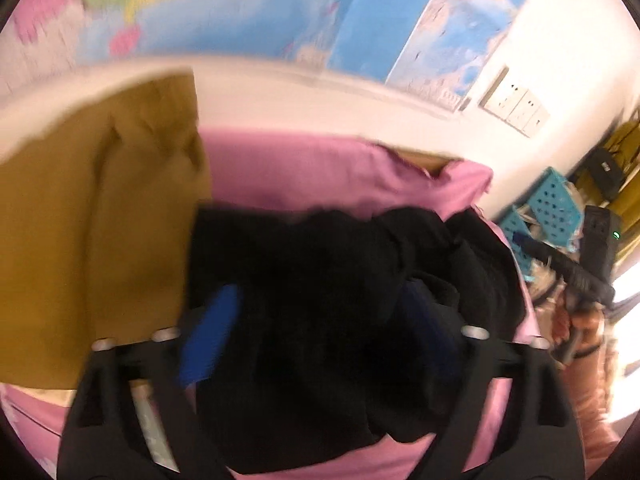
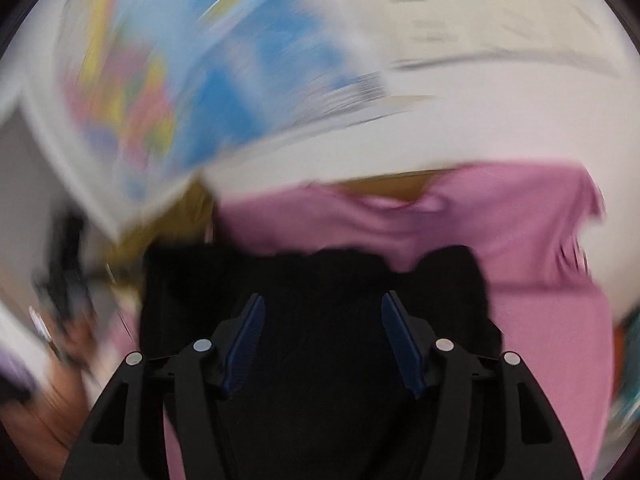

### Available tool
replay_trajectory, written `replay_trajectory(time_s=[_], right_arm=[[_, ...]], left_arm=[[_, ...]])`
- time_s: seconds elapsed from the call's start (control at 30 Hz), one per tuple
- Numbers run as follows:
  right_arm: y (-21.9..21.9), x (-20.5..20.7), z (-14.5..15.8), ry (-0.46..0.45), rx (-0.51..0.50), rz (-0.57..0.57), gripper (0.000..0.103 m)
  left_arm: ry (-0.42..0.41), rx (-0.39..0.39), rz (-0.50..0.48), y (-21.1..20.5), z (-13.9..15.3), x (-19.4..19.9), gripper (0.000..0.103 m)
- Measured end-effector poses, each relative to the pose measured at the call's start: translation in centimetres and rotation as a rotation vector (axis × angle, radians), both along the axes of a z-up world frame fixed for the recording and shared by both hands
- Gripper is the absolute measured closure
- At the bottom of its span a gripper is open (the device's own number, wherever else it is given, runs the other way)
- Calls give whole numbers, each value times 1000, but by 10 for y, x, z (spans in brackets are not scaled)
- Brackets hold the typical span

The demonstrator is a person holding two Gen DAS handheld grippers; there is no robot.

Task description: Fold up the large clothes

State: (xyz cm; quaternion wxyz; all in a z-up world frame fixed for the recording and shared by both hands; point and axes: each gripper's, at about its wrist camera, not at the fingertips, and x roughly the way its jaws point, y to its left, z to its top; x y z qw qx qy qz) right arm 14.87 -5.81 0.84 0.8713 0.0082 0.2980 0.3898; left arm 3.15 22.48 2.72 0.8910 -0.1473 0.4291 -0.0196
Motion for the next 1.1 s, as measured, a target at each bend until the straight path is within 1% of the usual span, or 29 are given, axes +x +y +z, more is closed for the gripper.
replay_trajectory(time_s=[0.07,0.1,0.17,0.2,0.23,0.3,0.37,0.4,0.43,0.47,0.5,0.53,0.57,0.6,0.63,0.67,0.73,0.8,0.83,0.87,0.9,0.93,0.97,1.0,1.03,1.07,1.1], right_arm=[[28,-9,-3,-50,-90,42,43],[45,-10,-9,-54,-139,68,43],[67,-3,-21,-21,-184,95,44],[73,0,-26,-19,-202,88,49],[77,1,-28,-20,-214,88,67],[77,3,-30,-26,-214,80,90],[67,0,-21,-36,-164,72,94],[63,-1,-16,-45,-143,66,96],[58,-4,-8,-62,-119,56,96],[52,-8,3,-86,-93,42,96],[49,-10,10,-99,-74,33,97],[43,-13,21,-124,-48,23,98],[38,-15,28,-147,-32,16,99],[34,-16,38,-181,-12,-3,99],[31,-15,44,-196,6,-19,99],[28,-10,48,-198,33,-32,99],[28,2,48,-202,55,-63,99],[36,22,38,-179,24,-94,99],[40,33,30,-142,26,-88,99],[46,49,17,-84,17,-84,99],[50,57,8,-60,3,-99,99],[56,67,-5,-21,-25,-99,97],[62,77,-17,14,-67,-111,96],[64,82,-26,35,-90,-124,90],[67,87,-34,70,-120,-129,76],[66,90,-39,105,-143,-132,65],[61,88,-37,108,-135,-141,55]], left_arm=[[-34,-15,12,-1,8,-4,14],[-48,-11,9,-3,11,-6,14],[-48,11,-46,-17,12,-7,14],[-39,28,-75,-26,9,-8,14],[-28,50,-113,-36,6,-8,14],[7,99,-222,-70,-10,-6,14],[41,125,-299,-92,-26,-4,14],[63,151,-336,-103,-36,-1,14],[71,168,-348,-107,-41,0,15],[82,190,-354,-113,-49,5,22],[102,197,-347,-114,-54,12,50],[126,176,-339,-112,-58,19,75],[127,159,-326,-108,-58,23,79],[93,155,-294,-103,-53,28,88],[49,161,-262,-97,-45,31,90],[28,154,-240,-92,-40,34,90],[-9,106,-185,-78,-28,41,91],[-26,117,-155,-72,-28,47,91],[-7,126,-140,-69,-35,53,91],[28,126,-133,-68,-45,59,91],[57,126,-133,-69,-54,63,91],[110,122,-127,-68,-70,71,90],[140,114,-120,-65,-79,74,89],[159,107,-124,-66,-88,70,84],[171,116,-123,-65,-96,71,77],[175,117,-113,-63,-99,71,73],[178,105,-109,-61,-101,71,69]])
